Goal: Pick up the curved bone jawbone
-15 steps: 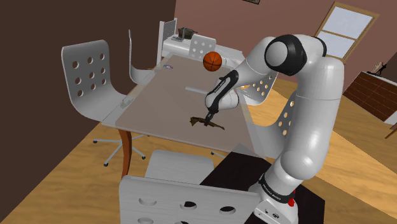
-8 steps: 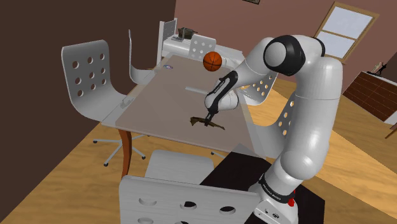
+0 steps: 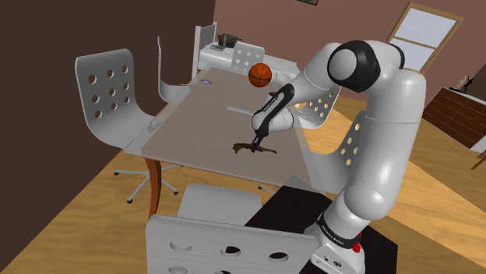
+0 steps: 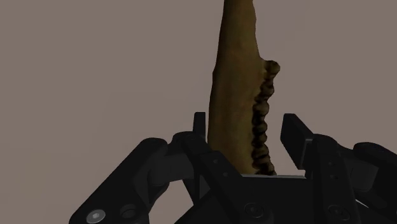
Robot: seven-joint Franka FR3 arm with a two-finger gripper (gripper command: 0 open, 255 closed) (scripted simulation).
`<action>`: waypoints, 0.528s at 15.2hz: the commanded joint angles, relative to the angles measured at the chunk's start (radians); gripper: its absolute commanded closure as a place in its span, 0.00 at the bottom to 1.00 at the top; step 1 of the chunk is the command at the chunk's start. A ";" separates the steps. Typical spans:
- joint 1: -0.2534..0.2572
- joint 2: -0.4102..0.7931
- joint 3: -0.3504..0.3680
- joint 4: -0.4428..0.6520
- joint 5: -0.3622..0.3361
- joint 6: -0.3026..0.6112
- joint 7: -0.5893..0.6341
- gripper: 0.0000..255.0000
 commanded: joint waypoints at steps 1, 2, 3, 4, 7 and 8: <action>0.011 -0.027 -0.014 -0.002 -0.015 -0.024 0.010 1.00; 0.016 -0.040 -0.020 -0.004 -0.022 -0.036 0.015 1.00; 0.021 -0.054 -0.027 -0.005 -0.030 -0.048 0.020 1.00; 0.026 -0.068 -0.033 -0.006 -0.038 -0.060 0.025 1.00; 0.038 -0.107 -0.049 -0.008 -0.063 -0.098 0.041 1.00; 0.042 -0.121 -0.054 -0.008 -0.071 -0.110 0.047 1.00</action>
